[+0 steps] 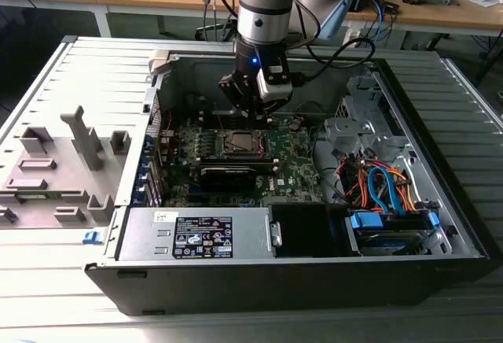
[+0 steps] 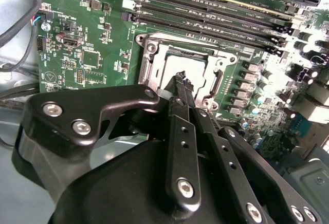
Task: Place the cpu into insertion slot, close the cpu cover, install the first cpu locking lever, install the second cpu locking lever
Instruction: 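Install the first cpu locking lever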
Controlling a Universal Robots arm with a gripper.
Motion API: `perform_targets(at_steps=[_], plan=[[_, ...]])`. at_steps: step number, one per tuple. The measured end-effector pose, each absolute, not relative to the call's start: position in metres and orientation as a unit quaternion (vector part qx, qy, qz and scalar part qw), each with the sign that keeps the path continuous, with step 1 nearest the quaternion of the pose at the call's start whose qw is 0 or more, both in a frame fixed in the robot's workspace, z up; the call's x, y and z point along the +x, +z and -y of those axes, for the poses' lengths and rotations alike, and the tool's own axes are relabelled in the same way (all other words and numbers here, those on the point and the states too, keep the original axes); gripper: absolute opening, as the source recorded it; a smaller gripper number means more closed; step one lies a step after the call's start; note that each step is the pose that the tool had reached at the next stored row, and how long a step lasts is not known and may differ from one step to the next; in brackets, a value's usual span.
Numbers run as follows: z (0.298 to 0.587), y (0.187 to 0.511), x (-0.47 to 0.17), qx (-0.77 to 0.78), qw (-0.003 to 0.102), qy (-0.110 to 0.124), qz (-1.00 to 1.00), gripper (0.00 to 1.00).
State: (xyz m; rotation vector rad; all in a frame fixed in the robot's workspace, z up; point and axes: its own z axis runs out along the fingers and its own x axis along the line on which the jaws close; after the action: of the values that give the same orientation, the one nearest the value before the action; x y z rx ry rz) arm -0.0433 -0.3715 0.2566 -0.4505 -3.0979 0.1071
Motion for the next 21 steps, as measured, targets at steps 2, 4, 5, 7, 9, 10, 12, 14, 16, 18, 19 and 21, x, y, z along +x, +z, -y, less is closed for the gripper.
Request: perform_targets(at_steps=[2,4,5,7,9,10,12,14,16,18,19,21], plan=[[0.3715,0.2566,-0.0433,-0.143,0.005,0.034,0.989,0.11],[0.3715,0.2566,-0.0433,-0.141,0.005,0.034,0.989,0.11],[0.3715,0.2565,-0.0433,-0.141,0.005,0.034,0.989,0.11],[0.3715,0.2565,-0.0433,-0.139,0.004,0.034,0.99,0.11],[0.3715,0.2565,-0.0433,-0.138,0.004,0.034,0.99,0.11],[0.3715,0.2565,-0.0433,-0.138,0.004,0.034,0.99,0.11],[0.3715,0.2565,-0.0433,-0.137,0.004,0.034,0.99,0.11],[0.3715,0.2564,-0.0433,-0.136,0.004,0.034,0.99,0.11],[0.3715,0.2564,-0.0433,-0.135,0.004,0.034,0.99,0.11],[0.3715,0.2563,-0.0433,-0.134,0.004,0.034,0.99,0.11],[0.3715,0.2563,-0.0433,-0.134,0.004,0.034,0.99,0.11],[0.3715,0.2563,-0.0433,-0.13,0.004,0.034,0.991,0.11]])
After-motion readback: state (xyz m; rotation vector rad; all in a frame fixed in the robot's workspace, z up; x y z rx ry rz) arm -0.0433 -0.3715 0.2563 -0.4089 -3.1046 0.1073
